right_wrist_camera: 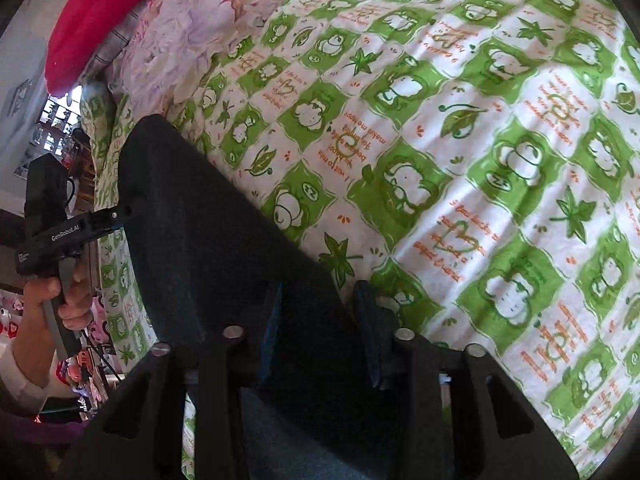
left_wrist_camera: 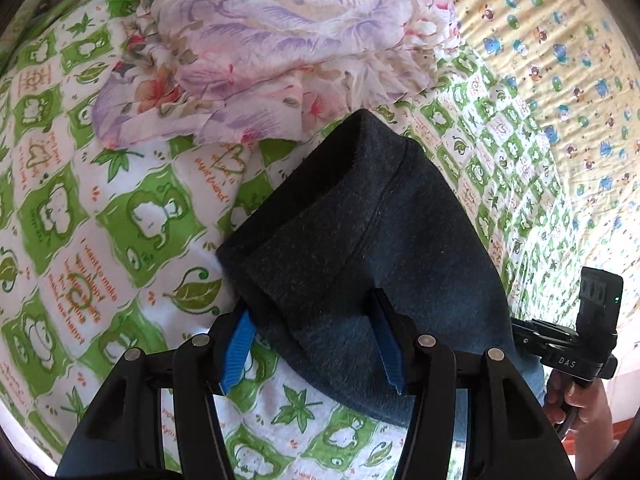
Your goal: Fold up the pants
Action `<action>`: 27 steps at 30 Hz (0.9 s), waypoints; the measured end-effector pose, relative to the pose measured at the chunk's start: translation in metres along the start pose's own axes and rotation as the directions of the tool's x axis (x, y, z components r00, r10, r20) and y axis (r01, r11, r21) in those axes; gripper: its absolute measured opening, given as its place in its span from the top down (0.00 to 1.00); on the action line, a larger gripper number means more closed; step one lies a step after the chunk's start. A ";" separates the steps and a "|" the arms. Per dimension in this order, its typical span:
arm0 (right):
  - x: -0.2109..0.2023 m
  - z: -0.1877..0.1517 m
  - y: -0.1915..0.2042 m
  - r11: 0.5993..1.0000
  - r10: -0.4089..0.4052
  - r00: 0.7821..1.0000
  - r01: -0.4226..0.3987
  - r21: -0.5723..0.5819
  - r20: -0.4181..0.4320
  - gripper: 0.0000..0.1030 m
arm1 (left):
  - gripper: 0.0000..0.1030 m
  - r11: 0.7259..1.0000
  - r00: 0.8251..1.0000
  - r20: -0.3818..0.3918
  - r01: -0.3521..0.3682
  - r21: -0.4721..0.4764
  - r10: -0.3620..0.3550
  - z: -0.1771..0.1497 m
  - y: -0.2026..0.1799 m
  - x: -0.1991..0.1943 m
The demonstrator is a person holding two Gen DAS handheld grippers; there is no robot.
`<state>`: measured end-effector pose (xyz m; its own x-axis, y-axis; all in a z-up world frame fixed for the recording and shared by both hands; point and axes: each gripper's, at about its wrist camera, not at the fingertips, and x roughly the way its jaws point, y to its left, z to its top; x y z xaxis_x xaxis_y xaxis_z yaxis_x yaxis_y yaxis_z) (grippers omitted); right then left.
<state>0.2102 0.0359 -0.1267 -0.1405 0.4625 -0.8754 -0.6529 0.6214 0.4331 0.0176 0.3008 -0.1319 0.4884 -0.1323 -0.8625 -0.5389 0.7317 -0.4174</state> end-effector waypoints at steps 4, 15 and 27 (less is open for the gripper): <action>0.001 0.001 0.012 0.998 -0.033 0.999 0.033 -0.056 0.002 0.83 | 0.64 0.999 0.999 0.031 0.015 0.033 -0.016 0.000 -0.002 0.001; -0.047 0.001 0.036 0.959 -0.236 0.947 0.263 -0.103 0.217 0.89 | 0.82 0.978 0.986 0.128 0.081 0.191 -0.107 -0.003 -0.026 -0.043; -0.050 -0.017 0.020 0.960 -0.275 0.922 0.247 0.134 0.272 0.57 | 0.57 0.969 0.994 0.110 -0.056 0.241 0.030 0.002 -0.032 -0.048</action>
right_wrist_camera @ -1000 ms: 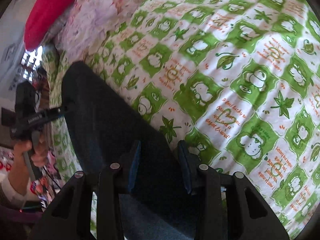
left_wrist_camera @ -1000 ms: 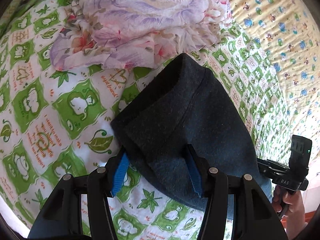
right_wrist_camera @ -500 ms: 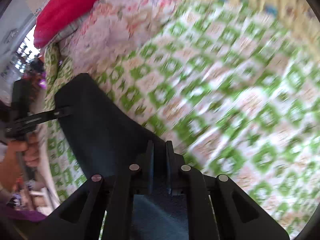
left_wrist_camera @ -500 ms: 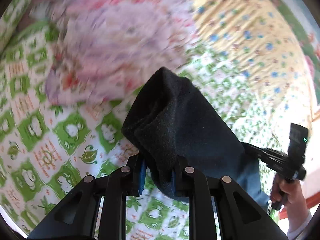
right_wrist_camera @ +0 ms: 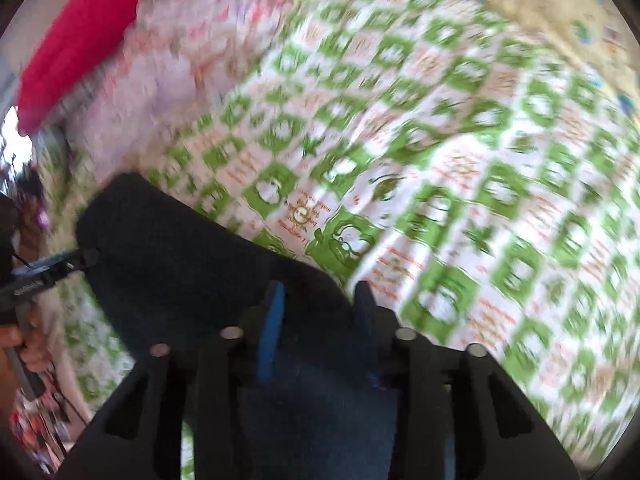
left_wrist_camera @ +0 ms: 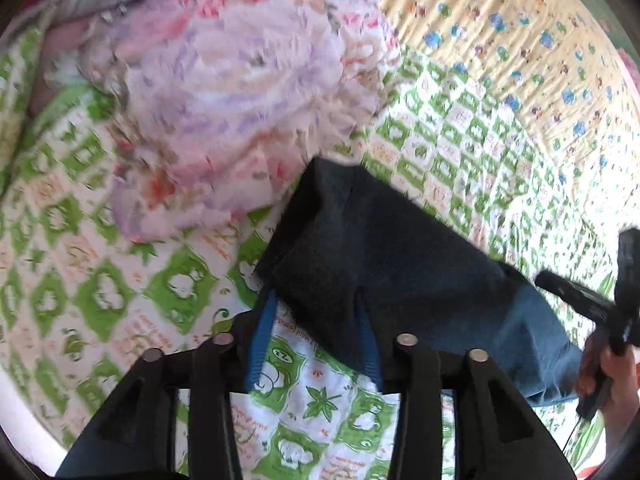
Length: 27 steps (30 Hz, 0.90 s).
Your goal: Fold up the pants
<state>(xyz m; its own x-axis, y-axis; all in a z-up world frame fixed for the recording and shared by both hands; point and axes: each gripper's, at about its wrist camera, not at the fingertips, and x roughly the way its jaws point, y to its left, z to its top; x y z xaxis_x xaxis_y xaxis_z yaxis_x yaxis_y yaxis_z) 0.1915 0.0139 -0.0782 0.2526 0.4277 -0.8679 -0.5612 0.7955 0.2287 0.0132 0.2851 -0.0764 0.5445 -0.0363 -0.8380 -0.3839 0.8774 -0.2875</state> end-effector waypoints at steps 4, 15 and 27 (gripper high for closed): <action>-0.043 -0.031 -0.022 0.992 0.044 0.996 -0.052 0.118 0.077 0.50 | 0.50 0.999 0.998 0.045 0.034 0.013 -0.035 0.003 -0.020 -0.025; -0.114 -0.133 -0.067 0.921 0.015 0.989 -0.072 0.382 0.150 0.50 | 0.49 0.946 0.970 -0.085 0.240 0.216 -0.227 -0.017 -0.149 -0.014; -0.179 -0.212 -0.128 0.788 -0.143 0.964 -0.027 0.615 0.226 0.50 | 0.49 0.778 0.895 -0.323 0.432 0.455 -0.308 -0.067 -0.298 0.021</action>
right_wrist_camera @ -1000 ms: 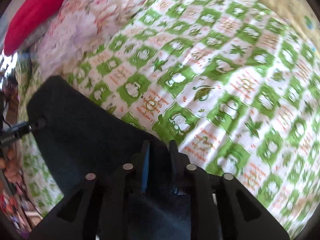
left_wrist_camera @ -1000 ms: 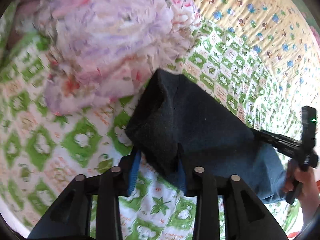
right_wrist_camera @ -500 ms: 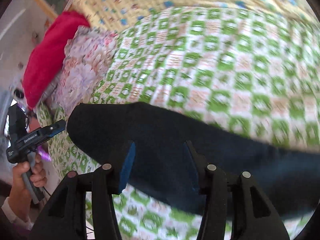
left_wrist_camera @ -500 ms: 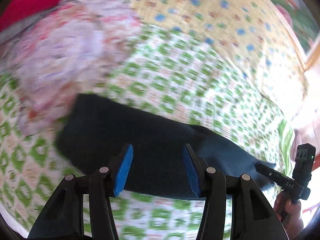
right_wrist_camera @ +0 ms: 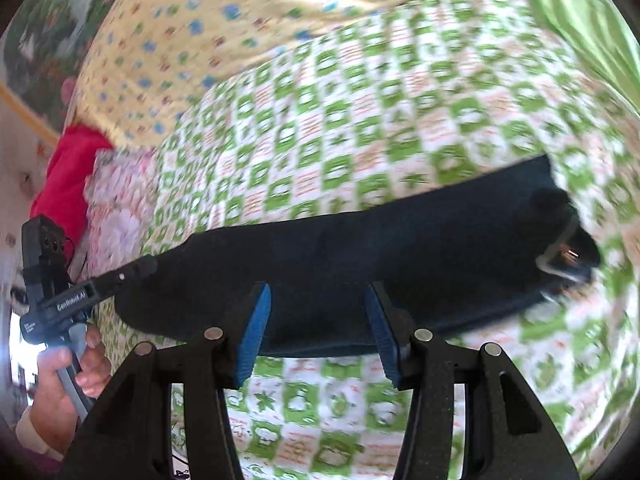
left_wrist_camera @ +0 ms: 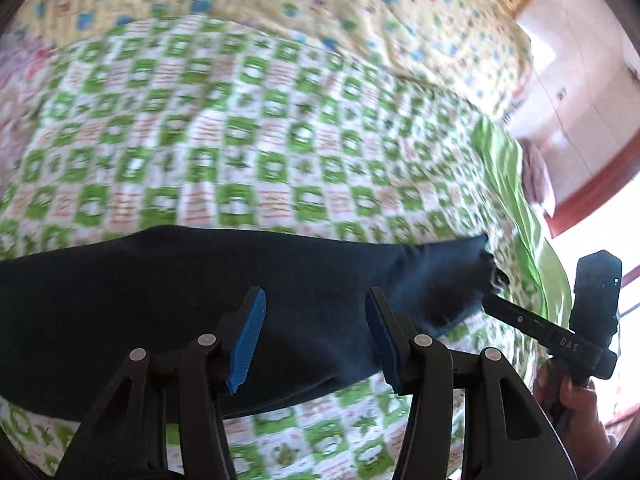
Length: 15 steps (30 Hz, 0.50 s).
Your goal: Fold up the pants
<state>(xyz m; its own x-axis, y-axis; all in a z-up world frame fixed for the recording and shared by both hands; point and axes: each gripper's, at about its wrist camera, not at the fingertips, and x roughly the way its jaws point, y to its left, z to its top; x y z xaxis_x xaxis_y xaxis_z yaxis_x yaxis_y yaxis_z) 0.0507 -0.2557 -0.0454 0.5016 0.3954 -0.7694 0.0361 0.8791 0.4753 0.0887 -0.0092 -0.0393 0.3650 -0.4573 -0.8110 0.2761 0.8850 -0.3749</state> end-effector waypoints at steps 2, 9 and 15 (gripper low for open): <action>-0.008 -0.003 -0.012 0.999 -0.012 1.000 0.011 0.038 0.017 0.50 | 0.49 0.999 0.999 -0.029 0.021 0.038 -0.020 0.004 -0.016 0.012; -0.031 -0.017 -0.057 0.983 -0.058 0.996 0.046 0.176 0.063 0.50 | 0.48 0.988 0.992 -0.099 0.088 0.126 -0.076 0.014 -0.070 0.045; -0.046 -0.027 -0.087 0.964 -0.079 0.993 0.052 0.262 0.091 0.50 | 0.46 0.976 0.986 -0.142 0.116 0.186 -0.090 0.023 -0.104 0.065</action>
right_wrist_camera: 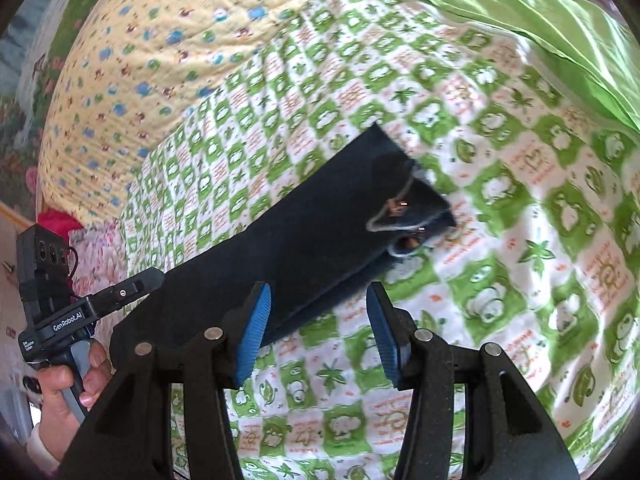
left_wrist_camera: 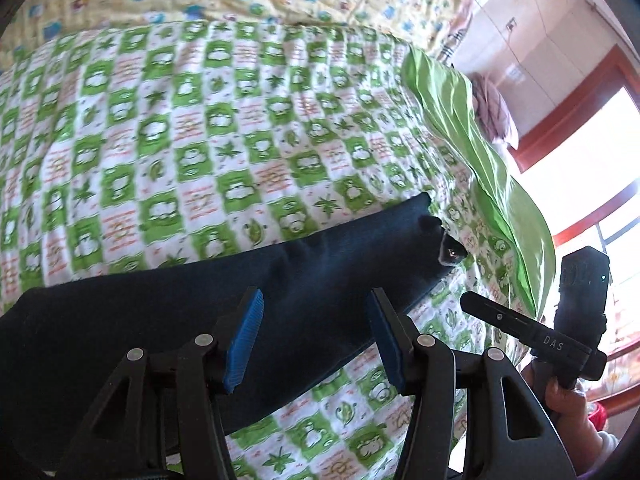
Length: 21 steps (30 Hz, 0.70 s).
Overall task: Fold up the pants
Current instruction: 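Grasp the leg cuffs with the right gripper and lift them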
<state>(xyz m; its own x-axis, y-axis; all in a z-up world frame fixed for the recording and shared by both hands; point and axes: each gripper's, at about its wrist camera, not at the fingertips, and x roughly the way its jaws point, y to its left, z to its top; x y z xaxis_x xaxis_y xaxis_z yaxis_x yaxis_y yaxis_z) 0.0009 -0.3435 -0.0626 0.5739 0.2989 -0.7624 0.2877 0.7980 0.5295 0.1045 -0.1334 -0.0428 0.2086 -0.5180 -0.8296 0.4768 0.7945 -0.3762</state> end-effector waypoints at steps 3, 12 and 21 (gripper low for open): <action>-0.004 0.000 -0.013 0.999 -0.002 1.000 0.002 0.040 0.013 0.50 | 0.45 1.000 1.000 -0.019 0.003 0.027 -0.002 0.008 -0.008 0.009; -0.002 0.006 -0.036 0.994 -0.004 1.000 0.001 0.111 0.028 0.50 | 0.45 0.997 0.998 -0.064 0.002 0.083 0.003 0.029 -0.023 0.033; 0.015 0.016 -0.050 0.983 0.012 1.000 -0.016 0.182 0.023 0.50 | 0.42 0.990 0.992 -0.129 0.021 0.140 -0.003 0.047 -0.038 0.062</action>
<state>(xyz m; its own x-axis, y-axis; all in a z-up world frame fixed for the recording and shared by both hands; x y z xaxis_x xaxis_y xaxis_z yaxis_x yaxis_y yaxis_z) 0.0071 -0.3868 -0.0942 0.5947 0.2961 -0.7474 0.4137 0.6844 0.6004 0.1392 -0.2105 -0.0606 0.0950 -0.4752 -0.8747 0.5959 0.7310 -0.3324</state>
